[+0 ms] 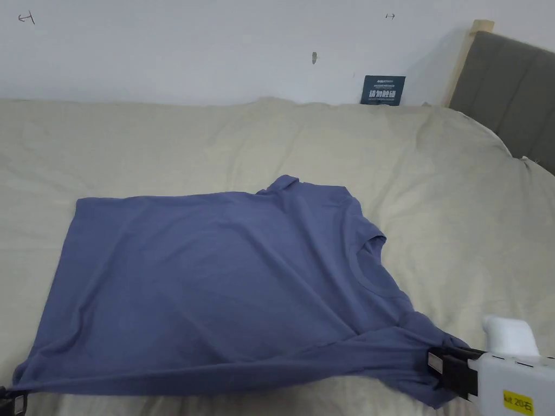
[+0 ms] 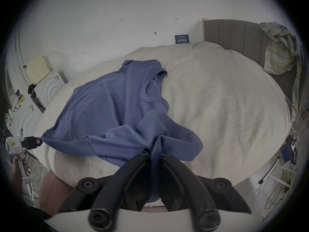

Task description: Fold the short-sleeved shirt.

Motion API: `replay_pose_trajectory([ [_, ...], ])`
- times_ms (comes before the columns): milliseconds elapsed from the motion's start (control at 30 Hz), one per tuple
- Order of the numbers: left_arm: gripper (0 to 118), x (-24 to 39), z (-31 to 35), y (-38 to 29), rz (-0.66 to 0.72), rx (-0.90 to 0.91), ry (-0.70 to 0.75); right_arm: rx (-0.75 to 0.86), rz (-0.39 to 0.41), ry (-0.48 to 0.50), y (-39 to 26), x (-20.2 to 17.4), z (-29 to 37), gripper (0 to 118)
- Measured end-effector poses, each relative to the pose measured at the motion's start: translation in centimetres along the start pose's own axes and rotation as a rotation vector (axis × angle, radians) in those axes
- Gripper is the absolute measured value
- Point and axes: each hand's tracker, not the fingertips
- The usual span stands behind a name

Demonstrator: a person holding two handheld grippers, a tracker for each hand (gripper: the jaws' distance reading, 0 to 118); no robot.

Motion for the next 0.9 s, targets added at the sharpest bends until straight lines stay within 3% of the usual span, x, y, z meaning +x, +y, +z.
replay_pose_trajectory([
  [300,7,-0.2,3.2,-0.4,-0.049,0.05,-0.008,-0.015,0.106,0.008,-0.8,-1.0,4.1,5],
  [567,7,0.2,3.8,1.7,-0.041,0.018,-0.009,-0.029,0.194,-0.02,2.2,-3.7,6.1,5],
  [767,7,0.1,-0.5,6.4,-0.068,-0.003,0.003,-0.004,0.324,-0.048,8.6,-5.4,2.7,5],
  [900,7,-0.4,-5.7,9.6,-0.057,-0.03,0.038,-0.064,0.32,-0.04,13.8,-5.1,-3.9,5],
])
